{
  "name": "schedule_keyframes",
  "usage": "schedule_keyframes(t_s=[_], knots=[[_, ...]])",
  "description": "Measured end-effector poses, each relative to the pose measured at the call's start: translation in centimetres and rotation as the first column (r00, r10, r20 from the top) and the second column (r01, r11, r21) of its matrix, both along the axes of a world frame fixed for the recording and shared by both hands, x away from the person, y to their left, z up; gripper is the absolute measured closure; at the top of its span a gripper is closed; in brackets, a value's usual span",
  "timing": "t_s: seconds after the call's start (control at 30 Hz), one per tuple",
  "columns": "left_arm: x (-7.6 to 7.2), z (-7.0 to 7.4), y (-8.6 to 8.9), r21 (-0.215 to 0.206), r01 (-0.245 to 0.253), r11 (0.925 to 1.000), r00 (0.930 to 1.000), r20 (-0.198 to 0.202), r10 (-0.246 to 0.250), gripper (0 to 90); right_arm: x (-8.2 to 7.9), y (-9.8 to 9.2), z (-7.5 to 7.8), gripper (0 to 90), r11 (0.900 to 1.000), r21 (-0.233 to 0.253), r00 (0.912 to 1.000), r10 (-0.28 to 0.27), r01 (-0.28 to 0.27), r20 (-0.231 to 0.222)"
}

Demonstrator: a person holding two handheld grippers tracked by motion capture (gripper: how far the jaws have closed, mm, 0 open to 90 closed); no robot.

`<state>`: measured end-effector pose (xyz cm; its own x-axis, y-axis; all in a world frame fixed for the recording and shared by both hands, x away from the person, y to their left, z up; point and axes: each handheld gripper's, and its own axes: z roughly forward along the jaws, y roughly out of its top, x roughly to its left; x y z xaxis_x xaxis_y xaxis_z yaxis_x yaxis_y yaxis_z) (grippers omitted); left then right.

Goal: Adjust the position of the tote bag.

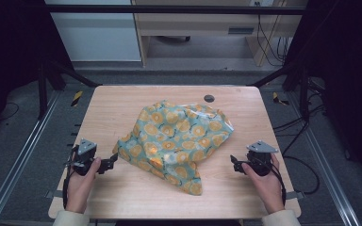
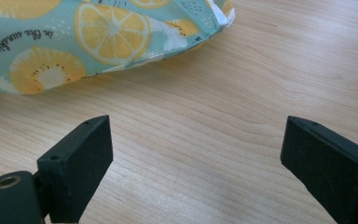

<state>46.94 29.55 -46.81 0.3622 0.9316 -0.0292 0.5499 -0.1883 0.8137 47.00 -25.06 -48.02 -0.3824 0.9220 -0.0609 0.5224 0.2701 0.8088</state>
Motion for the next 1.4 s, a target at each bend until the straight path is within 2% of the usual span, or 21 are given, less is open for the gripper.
schedule_keyframes(t_s=[0.2, 0.4, 0.53, 0.77, 0.83, 0.9, 0.93, 1.1, 1.13, 1.17, 1.2, 1.23, 1.27, 1.33, 1.37, 1.4], knots=[[-0.1, 0.0, -0.1, 0.001, 0.009, 1.0000, 0.9999, -0.005, -0.009, 6.5, 0.1, -0.2, 0.0, 9.3, 0.999, 0.044, 0.9989, -0.008, 0.010, -0.046], [-0.1, 0.0, -0.3, 0.012, 0.024, 0.9996, 0.9997, -0.010, -0.024, 6.5, 0.0, 0.0, 0.2, 12.0, 0.998, 0.067, 0.9985, 0.013, -0.009, -0.052], [-0.1, 0.0, -0.5, 0.028, 0.032, 0.9991, 0.9994, -0.015, -0.032, 6.6, 0.2, 0.2, 0.6, 13.9, 0.994, 0.104, 0.9988, 0.023, -0.019, -0.043], [-0.1, -0.1, -0.8, 0.051, 0.042, 0.9978, 0.9989, -0.023, -0.041, 6.6, 1.3, 1.0, 1.3, 15.3, 0.995, 0.089, 0.9974, 0.048, -0.043, -0.054], [-0.1, -0.2, -0.9, 0.074, 0.049, 0.9960, 0.9985, -0.027, -0.047, 6.6, 2.0, 1.4, 1.8, 13.0, 0.994, 0.088, 0.9962, 0.062, -0.057, -0.061], [-0.2, -0.2, -0.9, 0.073, 0.046, 0.9962, 0.9987, -0.026, -0.045, 6.6, 2.2, 1.5, 1.9, 13.0, 0.994, 0.091, 0.9955, 0.067, -0.061, -0.067], [-0.1, -0.2, -0.9, 0.086, 0.051, 0.9950, 0.9984, -0.030, -0.049, 6.6, 2.4, 1.6, 2.1, 13.0, 0.994, 0.091, 0.9957, 0.068, -0.062, -0.063], [-0.1, -0.2, -1.0, 0.099, 0.051, 0.9938, 0.9984, -0.031, -0.048, 6.6, 4.5, 1.8, 3.6, 12.4, 0.992, 0.109, 0.9947, 0.074, -0.066, -0.072], [-0.2, -0.2, -1.0, 0.100, 0.051, 0.9937, 0.9984, -0.029, -0.048, 6.6, 5.6, 1.9, 3.8, 12.6, 0.994, 0.095, 0.9950, 0.067, -0.060, -0.074], [-0.2, -0.2, -1.0, 0.101, 0.051, 0.9935, 0.9984, -0.028, -0.049, 6.6, 5.6, 1.9, 3.8, 12.6, 0.994, 0.095, 0.9950, 0.067, -0.060, -0.074], [-0.2, -0.2, -1.0, 0.103, 0.053, 0.9933, 0.9983, -0.029, -0.050, 6.6, 6.9, 1.8, 3.7, 12.6, 0.996, 0.082, 0.9947, 0.055, -0.047, -0.088], [-0.2, -0.3, -1.1, 0.104, 0.055, 0.9931, 0.9982, -0.030, -0.052, 6.6, 6.9, 1.8, 3.7, 12.6, 0.996, 0.082, 0.9947, 0.055, -0.047, -0.088], [-0.2, -0.3, -1.2, 0.110, 0.060, 0.9921, 0.9979, -0.031, -0.057, 6.7, 8.2, 1.8, 3.4, 12.6, 0.996, 0.080, 0.9934, 0.035, -0.027, -0.109], [-0.2, -0.3, -1.3, 0.115, 0.064, 0.9912, 0.9976, -0.031, -0.061, 6.7, 8.7, 1.7, 3.3, 12.6, 0.997, 0.080, 0.9927, 0.027, -0.017, -0.117], [-0.2, -0.2, -1.4, 0.119, 0.068, 0.9905, 0.9974, -0.031, -0.065, 6.7, 9.4, 1.7, 3.0, 12.5, 0.996, 0.086, 0.9917, 0.022, -0.011, -0.127], [-0.2, -0.2, -1.5, 0.128, 0.073, 0.9891, 0.9971, -0.029, -0.070, 6.7, 10.4, 1.8, 2.6, 11.8, 0.994, 0.106, 0.9873, 0.013, 0.004, -0.158]])
